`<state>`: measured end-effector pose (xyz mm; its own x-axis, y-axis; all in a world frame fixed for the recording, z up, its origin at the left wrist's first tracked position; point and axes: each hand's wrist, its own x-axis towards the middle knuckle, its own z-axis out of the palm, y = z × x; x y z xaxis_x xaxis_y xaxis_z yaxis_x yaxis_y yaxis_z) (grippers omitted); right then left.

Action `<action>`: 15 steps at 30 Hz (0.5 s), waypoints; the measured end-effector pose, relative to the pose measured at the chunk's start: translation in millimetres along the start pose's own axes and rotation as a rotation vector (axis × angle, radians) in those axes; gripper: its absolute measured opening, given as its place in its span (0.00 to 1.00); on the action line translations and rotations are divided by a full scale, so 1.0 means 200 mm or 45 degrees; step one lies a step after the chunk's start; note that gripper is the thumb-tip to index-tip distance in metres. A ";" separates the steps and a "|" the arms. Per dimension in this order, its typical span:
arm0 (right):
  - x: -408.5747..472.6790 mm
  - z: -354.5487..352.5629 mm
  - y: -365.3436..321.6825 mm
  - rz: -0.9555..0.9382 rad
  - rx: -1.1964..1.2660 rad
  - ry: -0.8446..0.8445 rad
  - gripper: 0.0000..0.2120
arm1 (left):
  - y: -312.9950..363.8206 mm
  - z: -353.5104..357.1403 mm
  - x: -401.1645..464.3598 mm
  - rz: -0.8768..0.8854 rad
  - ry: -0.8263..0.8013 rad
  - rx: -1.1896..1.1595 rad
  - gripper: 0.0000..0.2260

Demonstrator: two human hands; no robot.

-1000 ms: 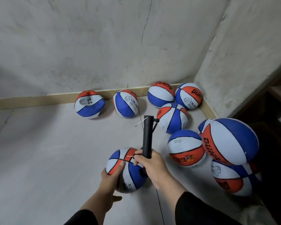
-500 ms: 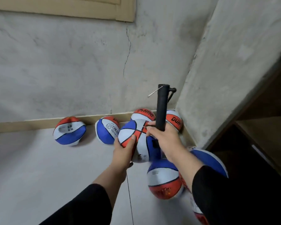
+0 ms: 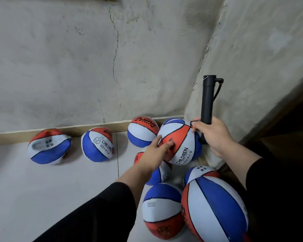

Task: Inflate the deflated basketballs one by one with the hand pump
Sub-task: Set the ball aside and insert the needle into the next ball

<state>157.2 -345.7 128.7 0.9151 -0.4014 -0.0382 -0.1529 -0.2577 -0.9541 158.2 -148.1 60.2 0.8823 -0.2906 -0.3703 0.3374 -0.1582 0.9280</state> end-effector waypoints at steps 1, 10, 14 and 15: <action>0.03 0.00 0.04 0.012 -0.053 -0.002 0.03 | -0.04 0.01 0.04 0.059 -0.021 0.191 0.31; 0.16 -0.10 0.24 0.092 -0.511 -0.125 0.06 | -0.24 0.07 0.16 0.117 -0.173 0.939 0.28; 0.16 -0.03 0.19 0.037 -0.491 -0.128 0.06 | -0.23 0.01 0.15 0.161 0.015 0.775 0.23; 0.16 0.00 0.17 0.011 -0.478 -0.144 0.06 | -0.22 -0.01 0.14 0.168 0.071 0.739 0.23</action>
<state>181.4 -366.6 95.3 0.9453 -0.3111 -0.0985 -0.2677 -0.5667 -0.7792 169.5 -146.9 9.7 0.9256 -0.2958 -0.2360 0.0027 -0.6186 0.7857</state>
